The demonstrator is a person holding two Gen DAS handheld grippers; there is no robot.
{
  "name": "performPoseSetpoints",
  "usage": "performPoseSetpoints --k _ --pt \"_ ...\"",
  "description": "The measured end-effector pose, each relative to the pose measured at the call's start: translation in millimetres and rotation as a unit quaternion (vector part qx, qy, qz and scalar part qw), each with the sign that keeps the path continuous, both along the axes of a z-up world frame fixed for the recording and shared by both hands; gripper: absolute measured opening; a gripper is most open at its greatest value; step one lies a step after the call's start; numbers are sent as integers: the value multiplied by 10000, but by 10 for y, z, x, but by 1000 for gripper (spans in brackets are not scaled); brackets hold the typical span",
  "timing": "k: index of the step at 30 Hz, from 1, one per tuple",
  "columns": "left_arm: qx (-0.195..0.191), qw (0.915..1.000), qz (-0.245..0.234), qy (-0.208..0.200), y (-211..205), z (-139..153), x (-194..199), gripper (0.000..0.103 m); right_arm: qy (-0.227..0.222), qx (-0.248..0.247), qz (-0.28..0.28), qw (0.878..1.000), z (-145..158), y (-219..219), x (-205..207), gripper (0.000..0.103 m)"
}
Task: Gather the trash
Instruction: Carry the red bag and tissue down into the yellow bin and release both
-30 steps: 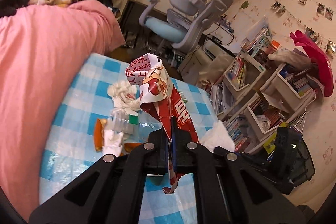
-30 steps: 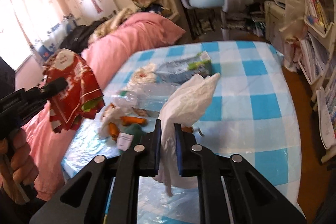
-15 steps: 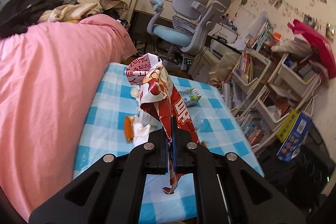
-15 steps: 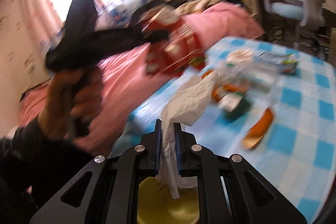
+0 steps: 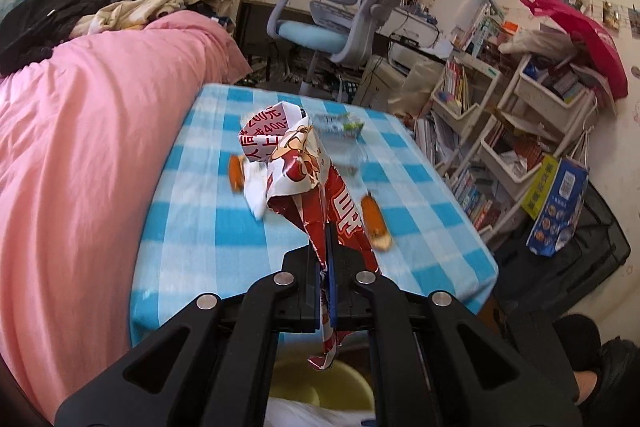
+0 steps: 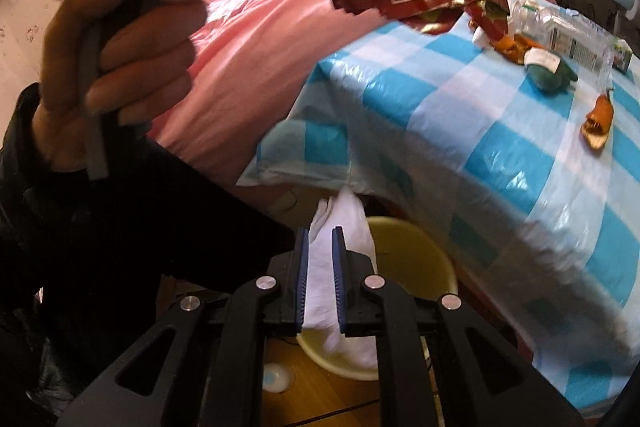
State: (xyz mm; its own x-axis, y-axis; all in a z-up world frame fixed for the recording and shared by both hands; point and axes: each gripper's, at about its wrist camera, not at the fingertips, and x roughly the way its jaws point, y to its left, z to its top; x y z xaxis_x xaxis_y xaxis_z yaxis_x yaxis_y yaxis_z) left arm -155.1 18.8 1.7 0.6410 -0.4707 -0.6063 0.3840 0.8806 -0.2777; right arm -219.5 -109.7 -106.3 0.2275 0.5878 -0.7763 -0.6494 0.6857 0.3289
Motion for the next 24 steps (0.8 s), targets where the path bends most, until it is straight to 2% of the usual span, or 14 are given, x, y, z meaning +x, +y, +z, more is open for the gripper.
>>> performPoseSetpoints --k 2,4,6,8,11,15,19,21,22,24 --pt "55 10000 -24 52 -11 -43 -115 3 94 -83 -22 9999 -56 5 -39 15" --pt "127 9998 -35 126 -21 -102 -231 3 211 -177 -78 9996 -112 -9 -74 32" --pt "217 9995 -29 215 -34 -168 -328 3 225 -250 -155 9993 -121 -19 -138 39" --pt "271 9991 -31 312 -46 -226 -405 3 190 -296 -273 9990 -90 -50 -180 40" --pt "368 9980 -57 519 -81 -343 -541 3 62 -259 -614 9978 0 -212 -242 48" --pt "638 9943 -195 832 -184 -547 -773 3 -154 -159 -1277 9916 135 -503 -278 55" --pt "1100 9837 -451 1352 -324 -837 -968 4 -305 -84 -1968 9799 211 -746 -265 61" --pt "1435 9756 -476 1594 -380 -990 -1026 7 -323 -116 -2206 9748 207 -819 -246 61" --pt "1554 9726 -473 1661 -404 -1030 -1044 13 -328 -128 -2283 9730 210 -861 -257 61" --pt "1630 9724 -428 1611 -403 -1030 -1068 27 -344 -176 -2417 9696 212 -913 -244 61"
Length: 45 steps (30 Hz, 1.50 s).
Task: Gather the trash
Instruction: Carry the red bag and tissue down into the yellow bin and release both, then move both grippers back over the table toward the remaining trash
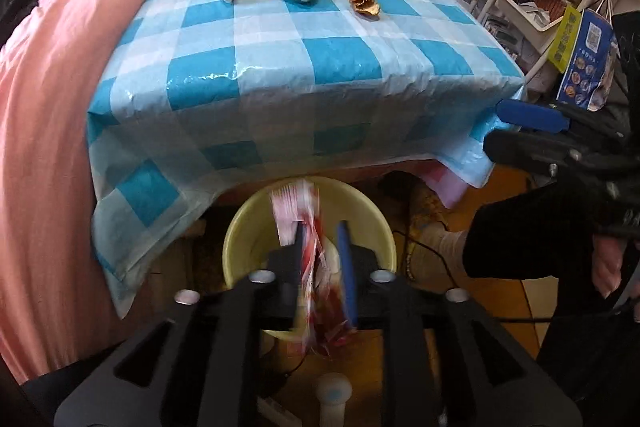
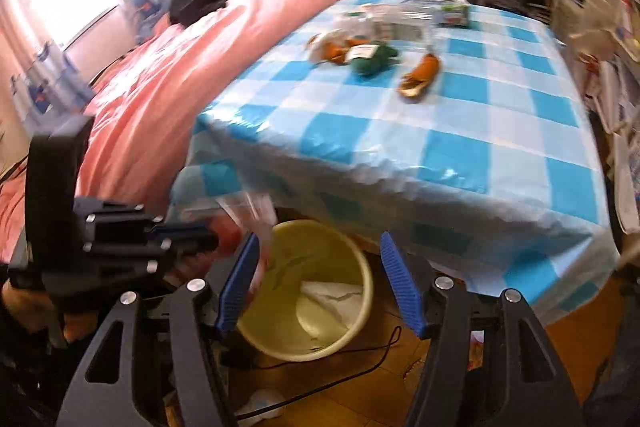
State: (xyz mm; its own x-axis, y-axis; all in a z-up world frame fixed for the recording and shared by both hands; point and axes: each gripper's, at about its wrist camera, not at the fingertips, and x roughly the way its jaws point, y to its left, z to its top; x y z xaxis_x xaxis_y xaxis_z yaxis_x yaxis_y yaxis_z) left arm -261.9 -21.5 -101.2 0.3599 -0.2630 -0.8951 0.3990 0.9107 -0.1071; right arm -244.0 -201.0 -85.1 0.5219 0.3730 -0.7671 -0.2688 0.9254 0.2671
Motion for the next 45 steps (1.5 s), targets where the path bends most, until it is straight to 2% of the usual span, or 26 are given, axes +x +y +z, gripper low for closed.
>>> performPoseSetpoints --k 2,5,10,16,25,28,31,33,36,41,45 --pt "2 9998 80 -189 22 62 -7 43 -16 -12 -97 10000 -26 -23 8 61" --pt "39 9981 279 -547 66 184 19 52 -51 -7 -220 9997 -15 -66 22 63" --pt "174 9880 628 -1404 95 443 95 69 -146 -22 -423 9990 20 -137 26 64" --pt "162 9765 851 -1973 73 670 297 79 -346 -113 -569 9977 121 -199 104 66" --pt "115 9690 889 -2301 -155 887 976 84 -712 -927 -339 9926 354 -346 627 71" --pt "26 9649 921 -2460 -245 965 1227 87 -780 -790 -539 9924 319 -456 827 71" --pt "84 9617 858 -2604 -350 1011 1473 88 -579 -535 -771 9939 223 -512 987 71" --pt "129 9608 834 -2642 -397 1024 1625 88 -629 -579 -733 9936 245 -468 1032 71" --pt "65 9644 945 -2470 -408 1032 1862 88 -758 -768 -651 9920 274 -376 1086 71" --pt "-214 9681 1318 -2119 -302 992 1977 90 -565 -656 -651 9941 220 -336 1179 71" --pt "-24 9674 1241 -2207 -361 951 1959 91 -563 -628 -643 9944 212 -317 1184 75"
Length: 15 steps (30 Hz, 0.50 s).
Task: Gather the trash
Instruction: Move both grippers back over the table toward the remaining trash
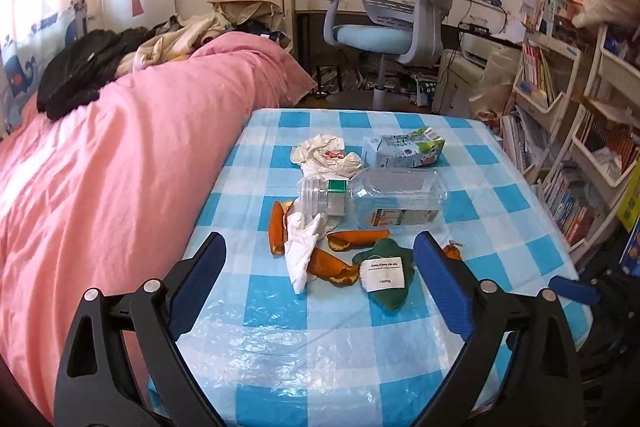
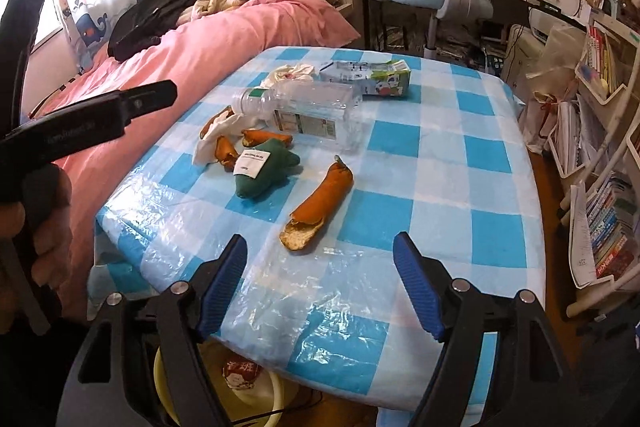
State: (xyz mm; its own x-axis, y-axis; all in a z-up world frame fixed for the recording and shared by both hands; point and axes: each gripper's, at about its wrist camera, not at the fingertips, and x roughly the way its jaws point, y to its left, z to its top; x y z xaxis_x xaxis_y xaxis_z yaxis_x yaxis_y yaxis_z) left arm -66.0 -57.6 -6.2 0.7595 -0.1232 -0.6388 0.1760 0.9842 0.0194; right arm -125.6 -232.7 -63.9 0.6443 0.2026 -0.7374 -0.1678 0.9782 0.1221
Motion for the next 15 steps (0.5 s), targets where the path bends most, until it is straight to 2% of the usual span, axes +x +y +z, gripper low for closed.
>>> performPoseSetpoints --k 15 --pt "344 9988 -319 -143 -194 -1 -96 94 108 1 6 9999 -59 33 59 78"
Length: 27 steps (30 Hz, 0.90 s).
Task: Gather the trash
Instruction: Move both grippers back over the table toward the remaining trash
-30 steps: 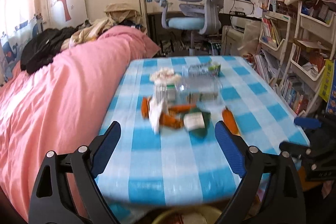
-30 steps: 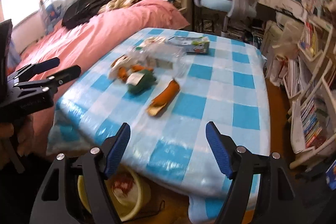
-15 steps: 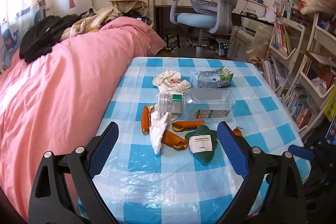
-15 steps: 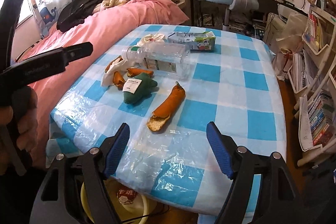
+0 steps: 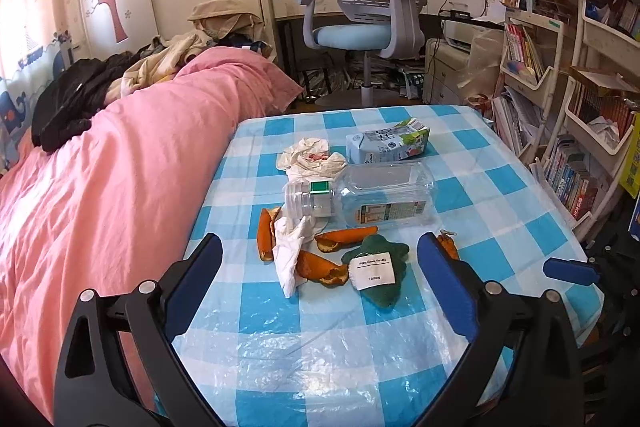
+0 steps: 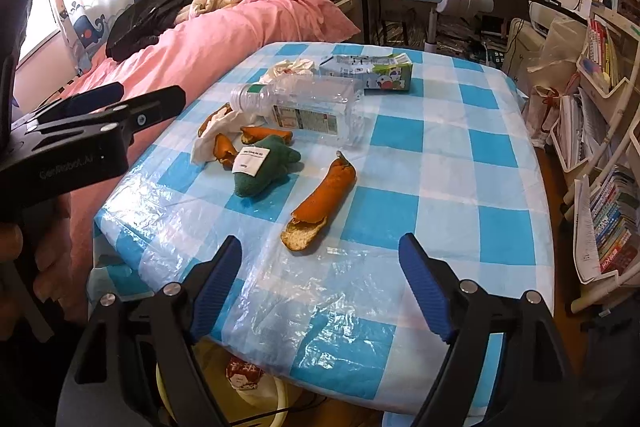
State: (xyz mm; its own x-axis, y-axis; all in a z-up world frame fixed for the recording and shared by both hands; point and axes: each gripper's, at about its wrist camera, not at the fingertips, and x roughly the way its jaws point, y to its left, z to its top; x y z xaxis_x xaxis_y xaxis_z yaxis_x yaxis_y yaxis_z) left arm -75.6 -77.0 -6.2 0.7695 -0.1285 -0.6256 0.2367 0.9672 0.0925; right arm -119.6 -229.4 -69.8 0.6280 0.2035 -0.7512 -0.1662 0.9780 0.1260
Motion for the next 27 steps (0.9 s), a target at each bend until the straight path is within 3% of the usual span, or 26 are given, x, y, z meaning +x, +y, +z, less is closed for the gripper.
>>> performPoseSetpoints --k 27 --pt "-149 9996 -40 251 -22 -71 77 95 61 -60 49 10000 -87 82 97 78"
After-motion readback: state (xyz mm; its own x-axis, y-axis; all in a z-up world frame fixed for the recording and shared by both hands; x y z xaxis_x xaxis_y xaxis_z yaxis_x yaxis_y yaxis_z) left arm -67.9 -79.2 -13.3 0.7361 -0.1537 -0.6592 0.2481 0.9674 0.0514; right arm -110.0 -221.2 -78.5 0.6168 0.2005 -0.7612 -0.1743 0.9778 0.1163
